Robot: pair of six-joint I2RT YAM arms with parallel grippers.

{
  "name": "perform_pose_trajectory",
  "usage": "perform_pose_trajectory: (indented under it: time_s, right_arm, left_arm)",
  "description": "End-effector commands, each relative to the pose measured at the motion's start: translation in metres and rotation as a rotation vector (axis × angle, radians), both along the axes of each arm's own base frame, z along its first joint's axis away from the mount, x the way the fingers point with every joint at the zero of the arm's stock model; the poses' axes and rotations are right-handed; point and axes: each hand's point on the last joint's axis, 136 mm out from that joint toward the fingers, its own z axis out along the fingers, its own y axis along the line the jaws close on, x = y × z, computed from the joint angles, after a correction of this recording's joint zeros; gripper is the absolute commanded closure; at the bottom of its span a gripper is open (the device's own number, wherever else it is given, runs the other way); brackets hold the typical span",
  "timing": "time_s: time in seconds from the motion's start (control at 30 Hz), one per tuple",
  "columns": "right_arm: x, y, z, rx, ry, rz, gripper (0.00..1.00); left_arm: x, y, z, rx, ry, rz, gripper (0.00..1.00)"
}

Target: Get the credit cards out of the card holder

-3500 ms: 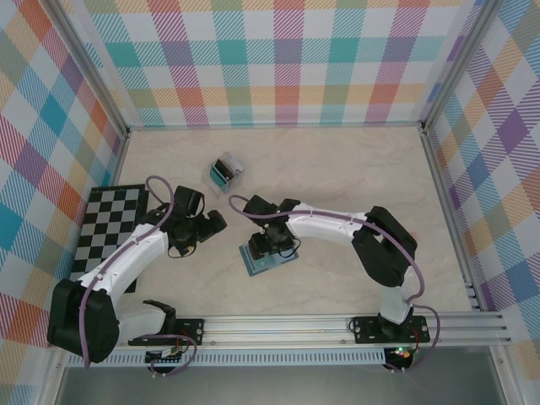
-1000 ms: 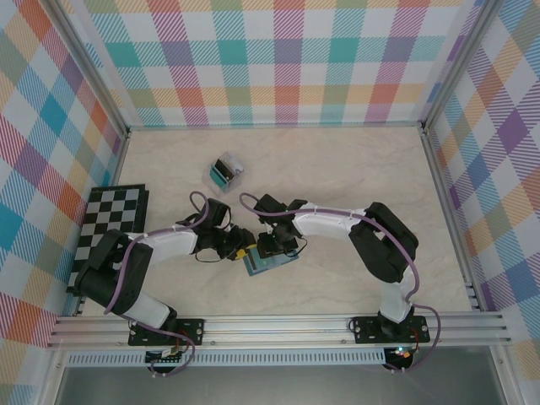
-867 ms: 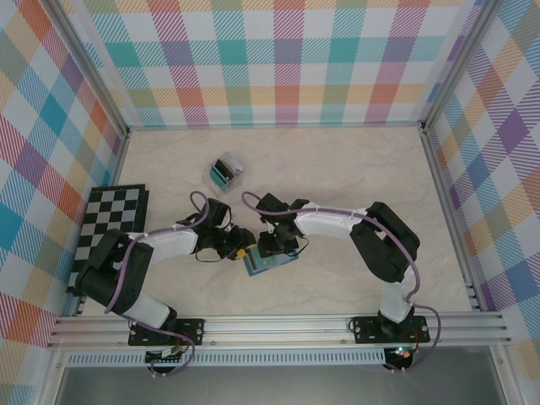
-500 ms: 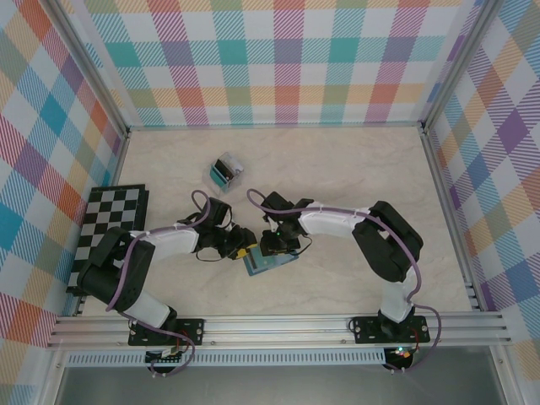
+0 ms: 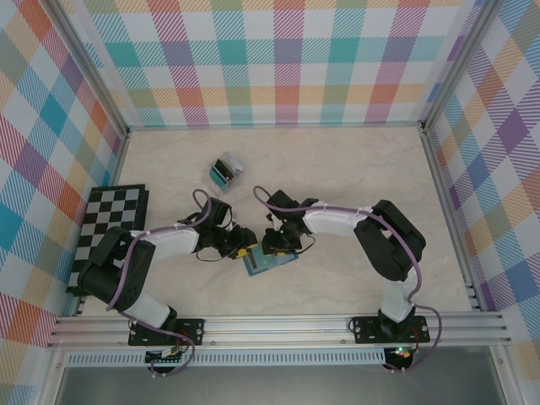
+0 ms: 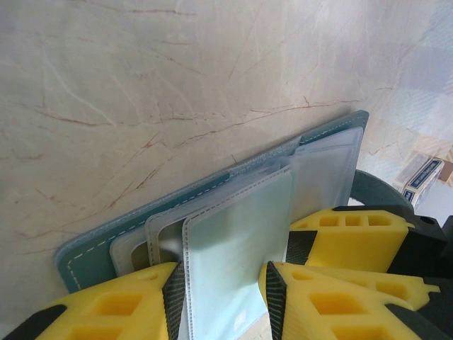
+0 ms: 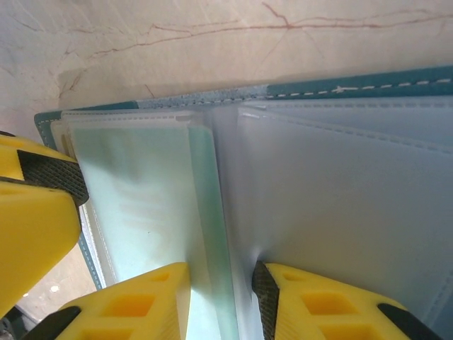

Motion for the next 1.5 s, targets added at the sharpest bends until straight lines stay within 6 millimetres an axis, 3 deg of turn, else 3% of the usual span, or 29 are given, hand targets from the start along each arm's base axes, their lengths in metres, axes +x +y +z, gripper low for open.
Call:
perform_pose_trajectory:
  time_s: [0.0,0.23,0.43,0.77,1.0,1.13,1.3,1.37,1.47]
  right_arm:
    - [-0.026,-0.025,-0.038,-0.112,0.122,-0.018,0.67]
    - [-0.026,-0.028,-0.042,-0.107,0.156,-0.043,0.68]
    - [-0.023,-0.022,-0.034,-0.066,0.15,-0.043,0.68]
    - [-0.005,-0.007,0.021,0.056,0.045,-0.05,0.61]
    - [0.016,-0.036,0.062,-0.013,-0.13,-0.167,0.39]
    - [0.02,-0.052,0.077,-0.036,-0.195,-0.218,0.29]
    - [0.021,-0.064,0.082,-0.048,-0.223,-0.258,0.24]
    - [0.02,-0.066,0.081,-0.051,-0.221,-0.265,0.23]
    - [0.019,-0.068,0.081,-0.054,-0.219,-0.269,0.23]
  left_arm:
    - [-0.006,-0.004,-0.004,-0.028,0.008,-0.024,0.62]
    - [-0.003,-0.016,0.012,-0.107,-0.031,-0.058,0.62]
    - [-0.003,-0.015,0.013,-0.101,-0.042,-0.066,0.65]
    - [-0.001,-0.002,0.003,0.001,-0.039,-0.049,0.89]
    - [-0.004,0.01,0.013,0.117,-0.049,-0.119,0.95]
    - [-0.012,0.025,0.016,0.236,-0.011,-0.183,0.96]
    - [-0.015,0.036,0.015,0.318,0.033,-0.216,0.95]
    - [-0.012,0.027,0.018,0.272,0.037,-0.206,0.9]
    - [-0.009,0.008,0.024,0.176,0.043,-0.185,0.73]
